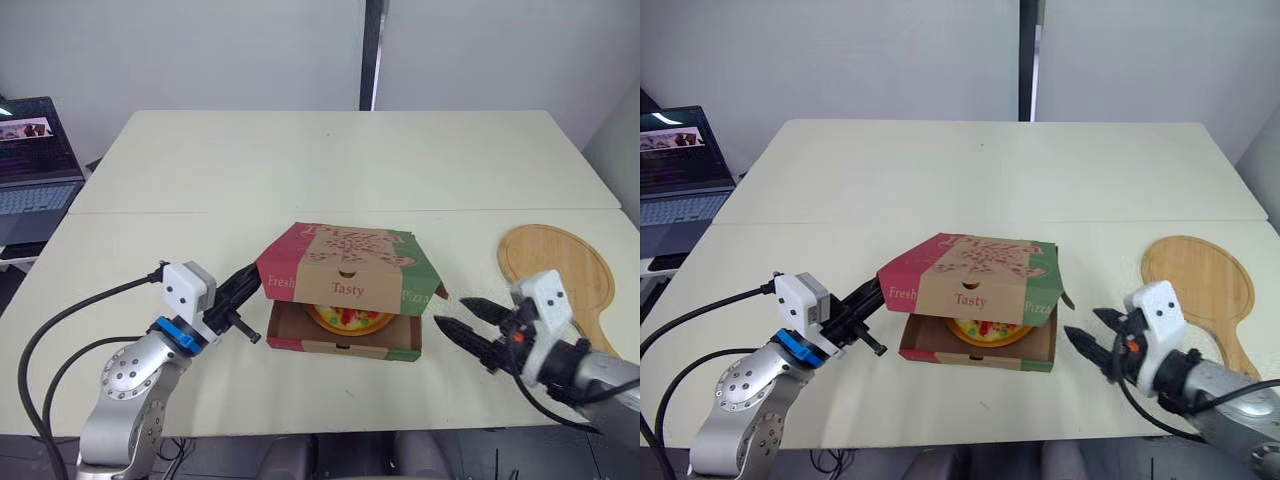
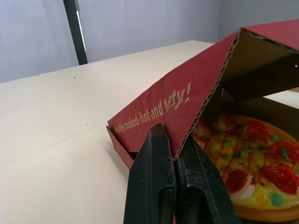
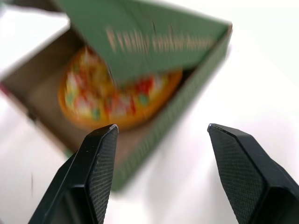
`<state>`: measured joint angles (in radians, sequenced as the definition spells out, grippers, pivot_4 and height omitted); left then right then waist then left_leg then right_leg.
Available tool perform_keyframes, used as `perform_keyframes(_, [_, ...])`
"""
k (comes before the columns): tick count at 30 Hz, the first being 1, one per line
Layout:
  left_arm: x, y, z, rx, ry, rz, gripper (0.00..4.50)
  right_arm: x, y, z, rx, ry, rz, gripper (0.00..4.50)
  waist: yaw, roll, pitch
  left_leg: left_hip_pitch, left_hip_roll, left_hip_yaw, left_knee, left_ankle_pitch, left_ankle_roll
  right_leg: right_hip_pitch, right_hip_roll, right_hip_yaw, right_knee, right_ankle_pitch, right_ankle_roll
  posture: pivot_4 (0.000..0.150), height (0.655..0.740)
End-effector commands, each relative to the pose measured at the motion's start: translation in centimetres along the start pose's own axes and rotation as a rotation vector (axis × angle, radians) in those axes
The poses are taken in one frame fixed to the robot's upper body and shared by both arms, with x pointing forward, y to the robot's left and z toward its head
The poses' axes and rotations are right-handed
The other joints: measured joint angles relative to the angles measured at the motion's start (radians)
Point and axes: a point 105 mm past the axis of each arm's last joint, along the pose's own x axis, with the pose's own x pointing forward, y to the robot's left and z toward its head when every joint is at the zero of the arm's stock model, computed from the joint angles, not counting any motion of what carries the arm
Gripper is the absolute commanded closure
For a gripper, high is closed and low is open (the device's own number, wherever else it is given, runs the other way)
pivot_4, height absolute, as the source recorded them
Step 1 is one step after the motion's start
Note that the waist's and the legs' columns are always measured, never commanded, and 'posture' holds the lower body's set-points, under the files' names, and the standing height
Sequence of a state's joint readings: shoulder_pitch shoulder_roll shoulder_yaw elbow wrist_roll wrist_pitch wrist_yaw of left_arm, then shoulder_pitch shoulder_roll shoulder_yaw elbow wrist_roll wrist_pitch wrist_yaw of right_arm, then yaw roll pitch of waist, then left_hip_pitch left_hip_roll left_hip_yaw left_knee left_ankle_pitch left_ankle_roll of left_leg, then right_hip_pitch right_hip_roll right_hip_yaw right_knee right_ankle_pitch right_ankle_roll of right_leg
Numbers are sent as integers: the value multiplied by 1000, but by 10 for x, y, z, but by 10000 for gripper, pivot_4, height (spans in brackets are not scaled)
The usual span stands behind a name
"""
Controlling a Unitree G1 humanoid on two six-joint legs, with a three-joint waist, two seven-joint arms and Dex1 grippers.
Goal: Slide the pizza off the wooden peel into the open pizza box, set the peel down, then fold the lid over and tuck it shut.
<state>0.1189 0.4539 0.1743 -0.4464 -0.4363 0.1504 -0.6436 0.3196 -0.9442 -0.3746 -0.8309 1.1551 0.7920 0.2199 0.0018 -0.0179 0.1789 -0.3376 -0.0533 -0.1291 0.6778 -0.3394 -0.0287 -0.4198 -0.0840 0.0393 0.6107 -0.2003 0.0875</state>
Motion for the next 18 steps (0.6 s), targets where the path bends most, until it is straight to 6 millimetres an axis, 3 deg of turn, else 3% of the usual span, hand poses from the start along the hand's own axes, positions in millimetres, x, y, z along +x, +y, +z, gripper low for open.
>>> perform_keyframes(1, [0, 0, 5, 21, -34, -6, 45000, -8, -12, 35, -51, -133, -6, 11374, 0, 0, 0, 0, 0, 0, 0, 0, 0, 0, 0, 0, 0, 0, 0, 1500, 7400])
perform_keyframes(2, [-1, 0, 5, 21, -34, -6, 45000, -7, -15, 43, -50, -164, -6, 11374, -2, 0, 0, 0, 0, 0, 0, 0, 0, 0, 0, 0, 0, 0, 0, 1500, 7400])
perform_keyframes(6, [-2, 0, 2, 19, -35, -9, 45000, 0, -15, 68, -64, -242, 17, 19722, -1, 0, 0, 0, 1, 0, 0, 0, 0, 0, 0, 0, 0, 0, 0, 1500, 7400])
perform_keyframes(13, [1, -8, 3, 25, -40, -24, 45000, 26, 3, 91, -101, -277, 112, 44420, 0, 0, 0, -1, 0, 0, 0, 0, 0, -1, 0, 0, 0, 0, 0, 1500, 7400])
perform_keyframes(18, [-3, -10, 9, -24, -56, -41, 45000, 35, 11, 88, -127, -241, 165, 44759, 3, 0, 0, -2, 0, -1, 0, 0, 0, -1, -1, -1, 0, 0, 0, 1500, 7400])
